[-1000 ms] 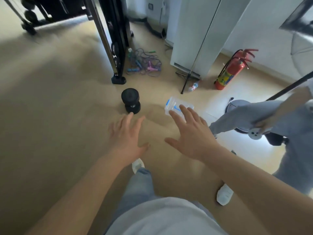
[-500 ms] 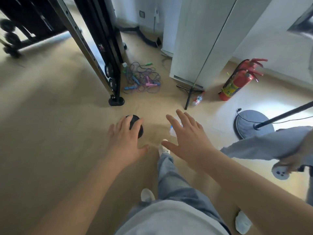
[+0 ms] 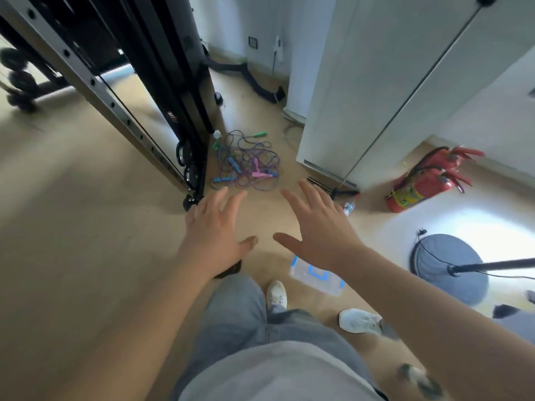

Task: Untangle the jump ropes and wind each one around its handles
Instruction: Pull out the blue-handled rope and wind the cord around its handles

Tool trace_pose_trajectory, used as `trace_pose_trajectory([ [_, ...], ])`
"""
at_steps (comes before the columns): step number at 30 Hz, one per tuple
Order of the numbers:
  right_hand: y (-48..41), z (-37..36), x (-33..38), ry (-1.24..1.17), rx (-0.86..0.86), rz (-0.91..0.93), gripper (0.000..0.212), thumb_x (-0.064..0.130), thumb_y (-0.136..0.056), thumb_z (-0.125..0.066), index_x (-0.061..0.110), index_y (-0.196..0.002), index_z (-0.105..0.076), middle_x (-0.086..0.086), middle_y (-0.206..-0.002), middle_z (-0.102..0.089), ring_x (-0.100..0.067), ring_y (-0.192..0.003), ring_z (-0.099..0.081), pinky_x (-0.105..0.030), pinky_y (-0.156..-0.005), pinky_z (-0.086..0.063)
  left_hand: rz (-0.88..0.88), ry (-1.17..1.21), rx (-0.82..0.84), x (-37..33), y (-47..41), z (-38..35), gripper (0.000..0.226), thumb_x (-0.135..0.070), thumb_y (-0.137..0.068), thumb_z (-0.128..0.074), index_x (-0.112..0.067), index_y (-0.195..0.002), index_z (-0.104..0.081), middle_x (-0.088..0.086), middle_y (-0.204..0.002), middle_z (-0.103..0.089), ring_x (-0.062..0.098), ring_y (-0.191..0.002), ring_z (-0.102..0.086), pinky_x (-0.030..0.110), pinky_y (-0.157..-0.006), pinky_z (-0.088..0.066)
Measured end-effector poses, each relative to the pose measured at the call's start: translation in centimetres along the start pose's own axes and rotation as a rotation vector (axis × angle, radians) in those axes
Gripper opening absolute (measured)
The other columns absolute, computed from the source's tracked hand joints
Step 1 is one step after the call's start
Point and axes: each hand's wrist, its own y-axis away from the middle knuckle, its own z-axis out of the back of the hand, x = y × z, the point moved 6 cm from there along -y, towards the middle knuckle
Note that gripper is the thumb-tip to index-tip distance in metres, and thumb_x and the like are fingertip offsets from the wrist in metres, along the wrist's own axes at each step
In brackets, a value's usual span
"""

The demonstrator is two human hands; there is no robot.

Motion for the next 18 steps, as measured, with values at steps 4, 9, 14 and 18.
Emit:
trace_pose_trajectory([
  [4,-4.2,1.3,-1.8,-0.024,0.000,-0.038,0.090,0.072,-0.087,-0.051,0.033,-0.157,-0.011,-0.008,-0.167,-0.008,-0.034,-0.152,-0.012,-0.053,-0.117,-0.028,-0.022,0.028,0.006,0.2,-5.2,1.0,0.093,-0.063,-0.079,-0.067,-0.034,-0.153,-0.019,0.004,-0.160,-0.019,0.025,-0.148,-0.016,0.051,-0.116,-0.021],
  [9,-10.2,2.7,-3.4,-0.046,0.002,-0.085,0.090,0.072,-0.086,-0.051,0.034,-0.157,-0.010,-0.007,-0.167,-0.006,-0.032,-0.153,-0.011,-0.054,-0.117,-0.029,-0.073,0.051,-0.006,1.3,-12.2,1.9,0.093,-0.063,-0.077,-0.069,-0.032,-0.152,-0.024,0.007,-0.158,-0.025,0.026,-0.148,-0.019,0.051,-0.117,-0.022],
  [14,-18.4,4.3,-4.7,-0.016,-0.008,-0.134,0.090,0.073,-0.087,-0.050,0.035,-0.157,-0.007,-0.007,-0.167,-0.006,-0.033,-0.152,-0.012,-0.054,-0.118,-0.027,-0.132,0.013,0.029,3.4,-21.3,2.4,0.095,-0.067,-0.078,-0.064,-0.032,-0.153,-0.019,0.007,-0.160,-0.021,0.027,-0.150,-0.016,0.053,-0.117,-0.025],
  [18,-26.6,5.6,-5.3,-0.010,0.000,-0.175,0.088,0.072,-0.088,-0.049,0.034,-0.156,-0.008,-0.007,-0.167,-0.006,-0.033,-0.152,-0.011,-0.051,-0.119,-0.023,-0.187,-0.031,0.044,6.2,-30.0,4.0,0.096,-0.066,-0.074,-0.068,-0.032,-0.151,-0.021,0.008,-0.157,-0.026,0.028,-0.147,-0.022,0.054,-0.114,-0.030],
])
